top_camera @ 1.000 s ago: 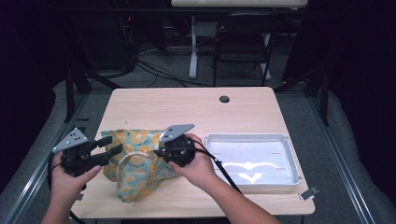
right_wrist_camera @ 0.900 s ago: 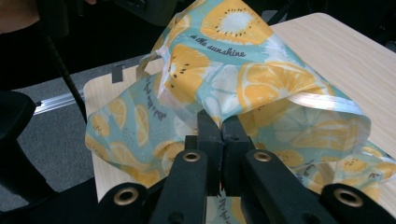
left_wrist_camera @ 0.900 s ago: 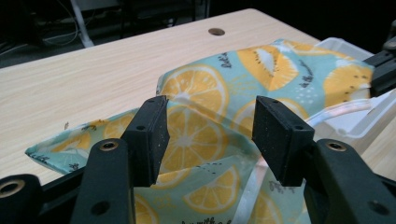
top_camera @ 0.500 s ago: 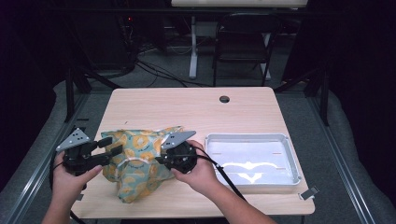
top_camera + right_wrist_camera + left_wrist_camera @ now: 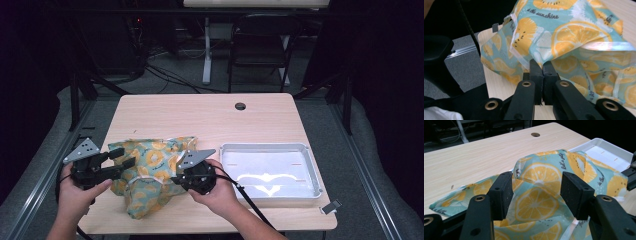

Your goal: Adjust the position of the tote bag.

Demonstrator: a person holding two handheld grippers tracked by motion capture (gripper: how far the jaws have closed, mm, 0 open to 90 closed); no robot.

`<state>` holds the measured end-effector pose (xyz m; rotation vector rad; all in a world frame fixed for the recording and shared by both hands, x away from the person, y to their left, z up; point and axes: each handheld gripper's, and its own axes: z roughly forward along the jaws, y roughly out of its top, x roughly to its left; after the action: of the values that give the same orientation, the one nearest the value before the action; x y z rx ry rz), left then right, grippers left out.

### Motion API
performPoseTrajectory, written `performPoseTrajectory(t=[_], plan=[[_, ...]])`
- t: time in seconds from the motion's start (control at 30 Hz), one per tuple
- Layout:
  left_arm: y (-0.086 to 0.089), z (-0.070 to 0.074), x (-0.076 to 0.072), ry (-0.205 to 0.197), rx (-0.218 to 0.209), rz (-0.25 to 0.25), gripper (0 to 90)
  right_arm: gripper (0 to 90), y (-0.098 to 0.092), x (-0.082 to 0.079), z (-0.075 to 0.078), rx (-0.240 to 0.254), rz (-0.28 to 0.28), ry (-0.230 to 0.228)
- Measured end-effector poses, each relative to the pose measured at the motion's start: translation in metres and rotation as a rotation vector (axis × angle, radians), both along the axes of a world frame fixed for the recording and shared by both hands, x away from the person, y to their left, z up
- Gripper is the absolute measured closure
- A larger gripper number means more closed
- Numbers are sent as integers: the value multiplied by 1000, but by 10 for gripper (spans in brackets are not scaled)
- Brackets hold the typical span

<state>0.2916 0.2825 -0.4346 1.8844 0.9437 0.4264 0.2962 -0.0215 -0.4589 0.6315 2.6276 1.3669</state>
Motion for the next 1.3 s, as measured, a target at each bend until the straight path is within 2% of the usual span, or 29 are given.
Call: performPoseTrajectory(t=[0.43,0.7,0.77,0.93,1.0,1.17,1.3], plan=[[-16,-7,2,33,9,-45,432,892,-2,-3,-30,-40,-12,44],[-17,-15,5,57,13,-55,456,887,2,-2,-43,-47,-20,62],[-17,-15,5,77,9,-53,506,886,3,-2,-45,-49,-26,66],[-17,-14,4,89,13,-55,670,885,4,0,-46,-40,-26,71],[-17,-15,4,100,39,-64,732,885,5,0,-47,-31,-31,77],[-18,-15,2,105,58,-70,867,885,6,0,-48,-20,-35,84],[-18,-12,1,106,61,-76,898,885,7,0,-50,-26,-33,85]])
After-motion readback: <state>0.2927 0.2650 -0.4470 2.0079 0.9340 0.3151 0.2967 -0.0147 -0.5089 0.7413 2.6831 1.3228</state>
